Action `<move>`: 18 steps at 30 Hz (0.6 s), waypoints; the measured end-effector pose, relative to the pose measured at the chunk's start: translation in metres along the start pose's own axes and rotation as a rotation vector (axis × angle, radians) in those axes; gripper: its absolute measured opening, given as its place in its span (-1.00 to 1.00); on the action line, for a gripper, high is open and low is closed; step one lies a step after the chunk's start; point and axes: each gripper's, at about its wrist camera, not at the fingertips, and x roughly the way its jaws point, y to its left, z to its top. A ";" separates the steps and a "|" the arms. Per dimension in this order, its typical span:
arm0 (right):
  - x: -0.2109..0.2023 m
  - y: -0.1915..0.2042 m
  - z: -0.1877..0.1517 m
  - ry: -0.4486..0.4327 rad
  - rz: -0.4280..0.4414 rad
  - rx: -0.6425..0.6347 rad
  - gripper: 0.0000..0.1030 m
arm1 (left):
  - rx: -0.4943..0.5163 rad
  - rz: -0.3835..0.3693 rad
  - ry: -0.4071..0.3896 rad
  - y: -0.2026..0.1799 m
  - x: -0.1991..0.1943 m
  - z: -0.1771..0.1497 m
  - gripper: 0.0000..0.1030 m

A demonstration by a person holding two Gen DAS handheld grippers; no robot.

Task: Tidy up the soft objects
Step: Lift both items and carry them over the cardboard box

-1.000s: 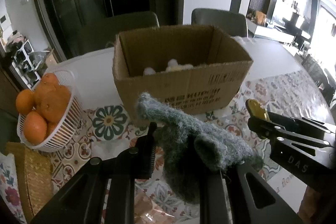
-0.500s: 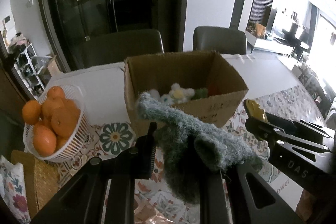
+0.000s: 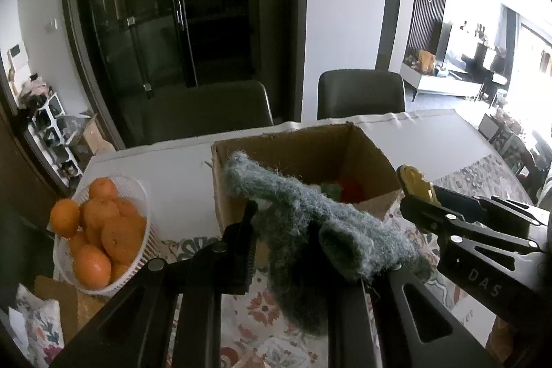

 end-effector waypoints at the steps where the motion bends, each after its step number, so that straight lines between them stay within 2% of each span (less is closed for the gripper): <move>1: -0.001 0.001 0.003 -0.004 -0.003 -0.004 -0.38 | 0.001 0.003 -0.004 0.000 0.000 0.002 -0.62; 12: 0.006 0.006 0.034 -0.011 0.002 -0.027 -0.38 | 0.008 0.028 -0.019 0.010 0.007 0.031 -0.62; 18: 0.025 0.007 0.053 0.033 0.012 -0.043 -0.37 | 0.018 0.061 -0.021 0.013 0.017 0.047 -0.62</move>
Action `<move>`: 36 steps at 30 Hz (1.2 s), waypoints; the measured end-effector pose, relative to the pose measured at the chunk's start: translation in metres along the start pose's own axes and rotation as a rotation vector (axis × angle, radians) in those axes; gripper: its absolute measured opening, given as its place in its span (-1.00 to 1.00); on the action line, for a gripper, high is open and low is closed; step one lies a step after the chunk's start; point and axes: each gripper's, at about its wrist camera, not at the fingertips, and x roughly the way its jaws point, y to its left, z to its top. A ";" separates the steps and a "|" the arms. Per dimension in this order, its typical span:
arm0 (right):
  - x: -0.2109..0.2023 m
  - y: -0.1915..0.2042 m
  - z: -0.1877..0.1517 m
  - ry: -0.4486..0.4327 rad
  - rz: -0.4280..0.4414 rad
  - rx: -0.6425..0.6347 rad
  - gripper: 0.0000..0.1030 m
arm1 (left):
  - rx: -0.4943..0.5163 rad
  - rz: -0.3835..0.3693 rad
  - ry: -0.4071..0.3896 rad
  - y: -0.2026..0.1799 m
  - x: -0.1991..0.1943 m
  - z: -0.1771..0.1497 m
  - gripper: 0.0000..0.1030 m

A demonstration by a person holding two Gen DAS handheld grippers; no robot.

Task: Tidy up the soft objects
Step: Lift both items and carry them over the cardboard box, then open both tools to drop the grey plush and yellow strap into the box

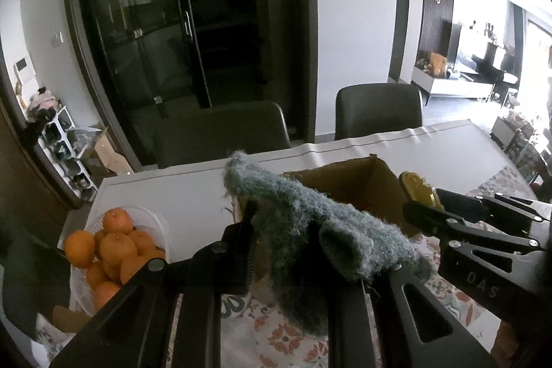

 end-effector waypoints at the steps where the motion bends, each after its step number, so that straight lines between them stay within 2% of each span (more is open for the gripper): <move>1: 0.005 -0.002 0.003 0.010 0.002 0.002 -0.37 | 0.001 0.005 0.004 0.000 0.003 0.002 -0.62; 9: 0.047 -0.012 0.020 0.103 -0.005 -0.009 -0.37 | 0.000 0.039 0.058 0.004 0.039 0.009 -0.62; 19: 0.086 -0.018 0.023 0.167 -0.035 -0.025 -0.37 | -0.003 0.056 0.160 0.005 0.088 0.006 -0.62; 25: 0.104 -0.024 0.021 0.206 -0.035 -0.006 -0.35 | -0.016 0.037 0.211 0.004 0.108 0.002 -0.58; 27: 0.108 -0.027 0.020 0.220 -0.031 0.002 -0.33 | -0.018 0.034 0.225 0.004 0.113 0.000 -0.45; 29: 0.113 -0.029 0.019 0.238 -0.041 0.010 -0.25 | -0.025 0.035 0.240 0.005 0.116 -0.002 -0.09; 30: 0.115 -0.030 0.019 0.248 -0.051 0.014 -0.10 | -0.031 0.040 0.245 0.006 0.117 -0.003 -0.03; 31: 0.116 -0.031 0.019 0.250 -0.060 0.018 -0.04 | -0.036 0.045 0.244 0.007 0.117 -0.003 0.02; 33: 0.114 -0.031 0.018 0.238 -0.075 0.014 -0.01 | -0.039 0.063 0.236 0.007 0.116 -0.005 0.06; 36: 0.107 -0.029 0.015 0.223 -0.094 0.011 -0.01 | -0.043 0.074 0.234 0.007 0.111 -0.008 0.24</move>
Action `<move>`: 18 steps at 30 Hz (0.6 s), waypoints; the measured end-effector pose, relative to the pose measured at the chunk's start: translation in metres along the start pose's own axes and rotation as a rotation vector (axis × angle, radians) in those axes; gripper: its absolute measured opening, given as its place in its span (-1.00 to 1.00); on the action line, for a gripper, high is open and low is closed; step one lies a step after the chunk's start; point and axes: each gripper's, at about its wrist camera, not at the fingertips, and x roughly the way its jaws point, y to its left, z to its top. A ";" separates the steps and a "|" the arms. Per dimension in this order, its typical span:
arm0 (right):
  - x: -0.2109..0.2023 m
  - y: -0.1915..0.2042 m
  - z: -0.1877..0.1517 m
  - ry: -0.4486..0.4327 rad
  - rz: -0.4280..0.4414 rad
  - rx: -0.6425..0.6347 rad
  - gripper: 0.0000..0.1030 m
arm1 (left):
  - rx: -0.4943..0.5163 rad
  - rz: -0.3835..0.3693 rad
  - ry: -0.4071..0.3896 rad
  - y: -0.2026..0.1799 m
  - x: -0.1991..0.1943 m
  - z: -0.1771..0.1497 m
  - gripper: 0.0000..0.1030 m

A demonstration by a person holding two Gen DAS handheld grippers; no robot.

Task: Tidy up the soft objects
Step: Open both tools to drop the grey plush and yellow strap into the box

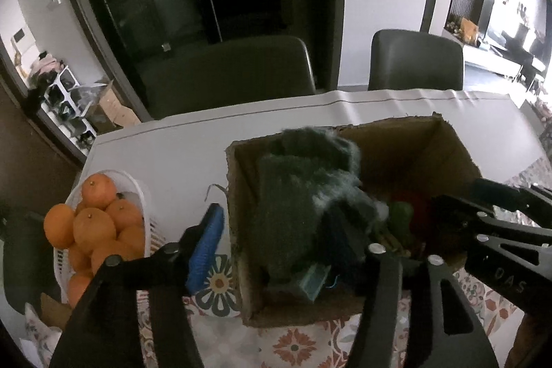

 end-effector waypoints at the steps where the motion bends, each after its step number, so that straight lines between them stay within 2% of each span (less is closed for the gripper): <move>1: -0.003 0.000 -0.002 -0.007 -0.003 0.005 -0.01 | -0.008 -0.003 -0.005 0.001 -0.002 0.000 0.30; 5: -0.017 0.001 -0.008 -0.033 -0.005 0.018 -0.01 | -0.003 -0.018 -0.032 0.000 -0.014 0.000 0.36; 10: -0.039 0.002 -0.016 -0.065 -0.036 0.018 -0.01 | 0.004 -0.002 -0.055 -0.001 -0.029 -0.004 0.41; 18: -0.078 0.006 -0.044 -0.137 -0.090 0.026 -0.01 | -0.009 0.068 -0.074 0.005 -0.069 -0.035 0.52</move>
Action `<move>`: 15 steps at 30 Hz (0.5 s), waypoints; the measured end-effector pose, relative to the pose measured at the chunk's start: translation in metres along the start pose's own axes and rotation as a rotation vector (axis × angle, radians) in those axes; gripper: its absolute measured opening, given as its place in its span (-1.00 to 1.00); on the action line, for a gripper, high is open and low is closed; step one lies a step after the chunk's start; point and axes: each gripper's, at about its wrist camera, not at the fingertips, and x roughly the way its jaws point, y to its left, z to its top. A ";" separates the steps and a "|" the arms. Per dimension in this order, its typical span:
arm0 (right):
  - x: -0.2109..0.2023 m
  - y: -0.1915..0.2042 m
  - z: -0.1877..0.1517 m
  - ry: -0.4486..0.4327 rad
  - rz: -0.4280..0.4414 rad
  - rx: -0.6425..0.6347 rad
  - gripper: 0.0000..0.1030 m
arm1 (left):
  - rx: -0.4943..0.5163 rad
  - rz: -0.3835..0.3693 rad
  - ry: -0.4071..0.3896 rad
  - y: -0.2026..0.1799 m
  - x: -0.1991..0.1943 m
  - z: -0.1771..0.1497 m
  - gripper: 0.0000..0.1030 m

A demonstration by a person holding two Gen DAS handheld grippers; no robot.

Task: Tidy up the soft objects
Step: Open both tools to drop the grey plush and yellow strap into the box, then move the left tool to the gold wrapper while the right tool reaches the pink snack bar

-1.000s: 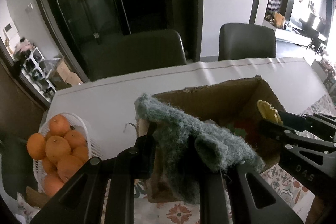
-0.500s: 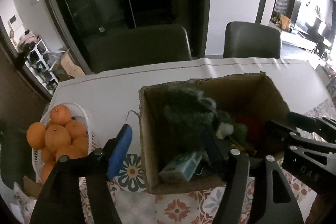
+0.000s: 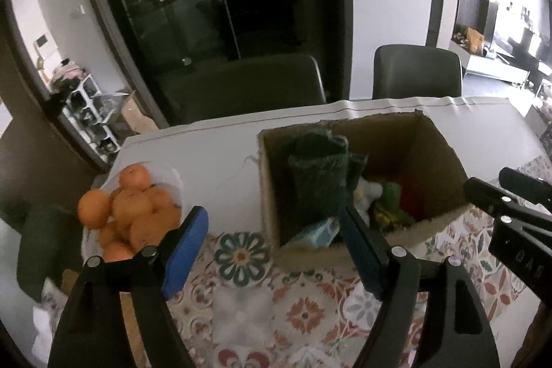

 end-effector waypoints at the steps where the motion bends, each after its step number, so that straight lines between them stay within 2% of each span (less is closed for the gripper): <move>1: -0.006 0.000 -0.004 -0.008 0.000 0.005 -0.01 | -0.003 0.003 -0.005 0.001 -0.006 -0.004 0.53; 4: -0.023 0.001 -0.019 -0.032 0.004 0.018 0.01 | -0.025 -0.007 -0.020 0.008 -0.025 -0.019 0.58; 6: -0.033 0.003 -0.029 -0.047 0.006 0.026 0.13 | -0.035 -0.010 -0.027 0.012 -0.037 -0.030 0.58; 9: -0.048 0.008 -0.045 -0.071 0.005 0.028 0.14 | -0.027 -0.011 -0.025 0.015 -0.050 -0.045 0.58; 15: -0.067 0.012 -0.077 -0.069 0.012 0.040 0.20 | -0.026 -0.019 -0.032 0.019 -0.073 -0.077 0.58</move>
